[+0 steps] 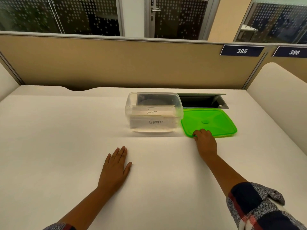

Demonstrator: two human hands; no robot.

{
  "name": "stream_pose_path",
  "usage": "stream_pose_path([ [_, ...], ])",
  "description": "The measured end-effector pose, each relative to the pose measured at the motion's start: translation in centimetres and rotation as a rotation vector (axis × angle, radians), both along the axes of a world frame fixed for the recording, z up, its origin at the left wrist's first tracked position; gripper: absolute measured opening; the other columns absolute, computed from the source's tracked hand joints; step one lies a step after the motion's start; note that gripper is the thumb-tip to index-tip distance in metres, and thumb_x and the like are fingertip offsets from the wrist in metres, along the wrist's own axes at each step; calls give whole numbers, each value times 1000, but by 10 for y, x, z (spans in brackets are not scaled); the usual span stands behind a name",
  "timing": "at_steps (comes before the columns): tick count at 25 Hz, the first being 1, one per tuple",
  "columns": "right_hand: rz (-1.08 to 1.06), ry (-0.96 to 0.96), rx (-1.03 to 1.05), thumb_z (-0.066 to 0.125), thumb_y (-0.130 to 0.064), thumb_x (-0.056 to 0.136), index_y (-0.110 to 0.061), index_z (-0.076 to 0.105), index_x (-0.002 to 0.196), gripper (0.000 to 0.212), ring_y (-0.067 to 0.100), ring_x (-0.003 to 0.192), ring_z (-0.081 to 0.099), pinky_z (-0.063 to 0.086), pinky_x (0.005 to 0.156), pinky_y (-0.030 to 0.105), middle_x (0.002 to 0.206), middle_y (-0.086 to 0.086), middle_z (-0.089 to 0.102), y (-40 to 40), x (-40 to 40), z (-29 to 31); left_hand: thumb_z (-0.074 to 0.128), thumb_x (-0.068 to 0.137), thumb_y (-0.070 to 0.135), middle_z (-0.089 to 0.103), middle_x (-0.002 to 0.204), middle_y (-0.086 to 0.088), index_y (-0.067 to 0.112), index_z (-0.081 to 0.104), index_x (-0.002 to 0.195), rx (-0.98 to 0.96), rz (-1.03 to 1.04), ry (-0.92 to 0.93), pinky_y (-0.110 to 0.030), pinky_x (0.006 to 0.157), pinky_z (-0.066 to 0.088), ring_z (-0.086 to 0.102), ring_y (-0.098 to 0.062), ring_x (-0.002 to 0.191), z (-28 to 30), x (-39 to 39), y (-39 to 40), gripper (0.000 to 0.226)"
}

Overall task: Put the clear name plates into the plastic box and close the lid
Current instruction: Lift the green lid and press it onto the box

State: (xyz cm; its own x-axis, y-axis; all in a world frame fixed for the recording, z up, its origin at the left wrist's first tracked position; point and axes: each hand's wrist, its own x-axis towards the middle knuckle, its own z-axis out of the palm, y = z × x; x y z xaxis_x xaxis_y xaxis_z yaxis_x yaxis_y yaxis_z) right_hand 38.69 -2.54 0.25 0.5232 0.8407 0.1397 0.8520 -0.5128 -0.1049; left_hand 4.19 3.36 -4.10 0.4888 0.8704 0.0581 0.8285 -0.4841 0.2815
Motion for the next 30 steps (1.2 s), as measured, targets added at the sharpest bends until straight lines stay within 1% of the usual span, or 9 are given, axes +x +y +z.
stream_pose_path([
  [6, 141, -78, 159, 69, 7, 69, -11, 70, 90, 28, 35, 71, 58, 47, 51, 38, 77, 15, 63, -35, -10, 18, -20, 71, 70, 23, 154, 1, 17, 19, 143, 20, 5, -27, -34, 117, 9, 16, -16, 144, 5, 2, -3, 98],
  [8, 176, -118, 213, 75, 7, 61, -11, 72, 81, 27, 34, 63, 58, 47, 45, 36, 68, 12, 63, -46, -20, 28, 0, 81, 63, 29, 152, 0, 19, 23, 142, -11, -20, -51, -34, 117, 11, 20, -16, 142, 9, -1, -5, 80],
  [10, 189, -140, 234, 77, 4, 59, -13, 73, 77, 25, 32, 61, 57, 47, 43, 34, 63, 9, 63, -55, -29, 35, 31, 91, 42, 44, 143, -3, 22, 32, 139, -43, -59, -163, -33, 113, 22, 36, -18, 135, 15, -5, -6, 52],
  [12, 192, -155, 238, 77, 1, 58, -15, 73, 76, 24, 30, 60, 57, 47, 44, 34, 62, 7, 62, -63, -39, 41, 48, 91, 26, 54, 133, -2, 23, 40, 135, -24, -120, -272, -29, 105, 33, 48, -18, 124, 24, -3, -11, 45],
  [16, 212, -234, 280, 78, -8, 56, -20, 72, 72, 21, 28, 59, 57, 45, 49, 35, 60, 2, 62, -75, -65, 57, 58, 86, 27, 59, 126, 0, 21, 46, 130, 86, -254, -373, -24, 98, 38, 54, -17, 117, 49, 22, -27, 46],
  [22, 421, -285, 378, 78, -18, 56, -23, 74, 74, 19, 23, 64, 60, 46, 56, 30, 64, -5, 66, -69, -124, 95, 64, 80, 37, 39, 143, 5, 24, 29, 139, -82, -386, -463, -18, 99, 35, 44, -9, 125, 82, 65, -42, 70],
  [24, 473, -272, 406, 79, -21, 57, -23, 74, 77, 21, 21, 66, 60, 46, 56, 29, 66, -4, 68, -64, -144, 106, 64, 81, 31, 48, 136, 3, 21, 37, 132, -70, -342, -520, -18, 94, 39, 50, -13, 120, 88, 72, -42, 59],
  [27, 537, -239, 458, 78, -20, 64, -20, 74, 83, 19, 21, 69, 62, 49, 60, 29, 70, -2, 70, -57, -159, 117, 64, 81, 28, 65, 108, -1, 17, 50, 105, 90, -194, -561, -29, 74, 50, 65, -21, 95, 100, 65, -37, 30],
  [30, 586, -264, 513, 77, -19, 68, -20, 74, 82, 15, 20, 73, 64, 49, 70, 29, 73, -2, 71, -55, -158, 126, 62, 82, 34, 69, 95, -3, 15, 49, 97, 179, -162, -547, -35, 65, 55, 68, -22, 86, 111, 48, -25, 27],
])
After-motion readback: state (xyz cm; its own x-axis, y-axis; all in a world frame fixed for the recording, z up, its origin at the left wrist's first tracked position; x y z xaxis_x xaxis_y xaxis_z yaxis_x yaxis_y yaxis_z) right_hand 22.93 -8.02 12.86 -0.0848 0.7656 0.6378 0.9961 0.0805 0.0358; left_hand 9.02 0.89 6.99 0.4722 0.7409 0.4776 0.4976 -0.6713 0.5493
